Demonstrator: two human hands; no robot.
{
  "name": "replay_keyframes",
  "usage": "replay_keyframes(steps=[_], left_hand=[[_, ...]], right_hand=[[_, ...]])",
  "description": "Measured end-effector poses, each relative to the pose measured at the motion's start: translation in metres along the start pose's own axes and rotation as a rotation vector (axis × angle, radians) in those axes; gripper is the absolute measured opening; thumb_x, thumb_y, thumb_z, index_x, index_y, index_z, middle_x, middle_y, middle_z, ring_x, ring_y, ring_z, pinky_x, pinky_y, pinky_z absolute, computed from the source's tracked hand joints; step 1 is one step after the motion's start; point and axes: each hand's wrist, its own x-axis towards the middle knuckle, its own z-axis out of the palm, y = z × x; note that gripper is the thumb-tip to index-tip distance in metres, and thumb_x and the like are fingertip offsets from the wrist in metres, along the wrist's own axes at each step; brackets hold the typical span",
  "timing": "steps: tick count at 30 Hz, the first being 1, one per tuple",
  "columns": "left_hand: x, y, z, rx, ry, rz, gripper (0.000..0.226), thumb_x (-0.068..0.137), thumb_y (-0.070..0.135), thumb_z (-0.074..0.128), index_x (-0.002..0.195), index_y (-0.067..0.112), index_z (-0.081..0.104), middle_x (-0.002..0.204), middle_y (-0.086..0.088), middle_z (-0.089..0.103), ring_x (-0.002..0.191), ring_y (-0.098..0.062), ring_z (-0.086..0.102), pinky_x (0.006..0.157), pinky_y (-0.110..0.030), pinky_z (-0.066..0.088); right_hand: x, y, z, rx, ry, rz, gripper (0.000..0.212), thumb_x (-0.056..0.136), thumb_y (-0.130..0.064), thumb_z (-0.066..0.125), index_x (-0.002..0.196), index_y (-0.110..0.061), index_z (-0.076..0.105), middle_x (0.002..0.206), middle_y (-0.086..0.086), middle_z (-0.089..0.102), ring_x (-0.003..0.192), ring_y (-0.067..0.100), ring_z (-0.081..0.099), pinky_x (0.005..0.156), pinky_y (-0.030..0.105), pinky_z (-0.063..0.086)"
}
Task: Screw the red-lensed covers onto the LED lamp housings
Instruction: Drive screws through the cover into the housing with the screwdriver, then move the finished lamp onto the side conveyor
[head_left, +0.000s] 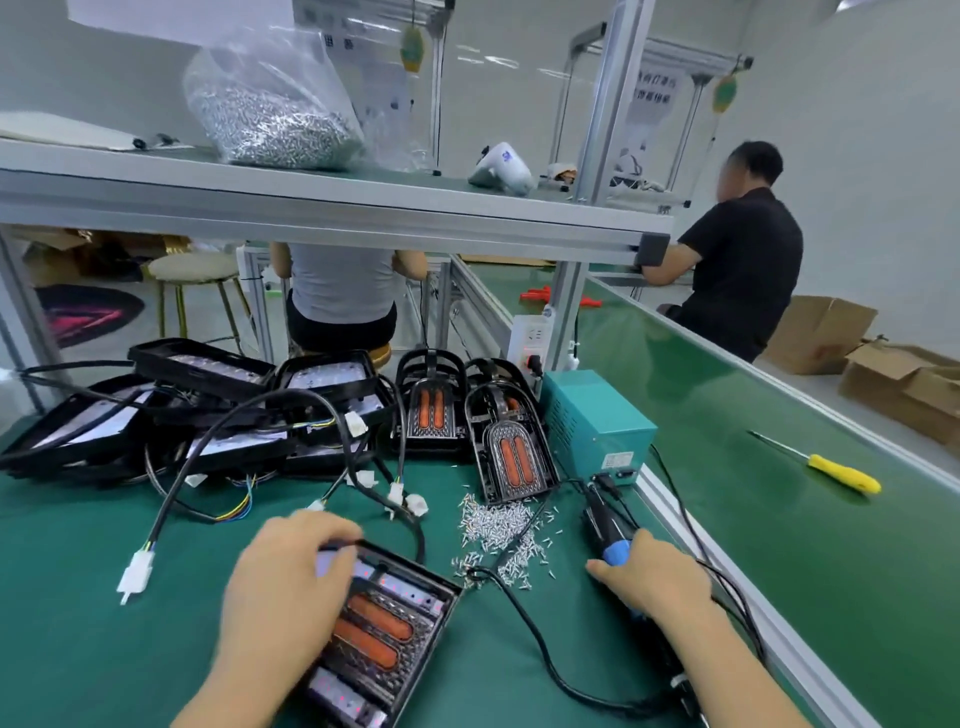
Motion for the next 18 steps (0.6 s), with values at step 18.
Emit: replay_keyframes(steps=[18], left_hand=[[-0.050,-0.062,-0.003,-0.149,-0.030,-0.560,0.060,0.087,0.039,0.062,0.137,0.018,0.035,0.106,0.002,0.061,0.094,-0.029,0.061,0.090,-0.042,0.044]], right_hand=[[-0.090,-0.119,0.010,0.138,-0.046,-0.720,0.045,0.098,-0.054,0.041,0.083,-0.013,0.055,0.087,0.007,0.057,0.086,0.026,0.049,0.074,0.033,0.037]])
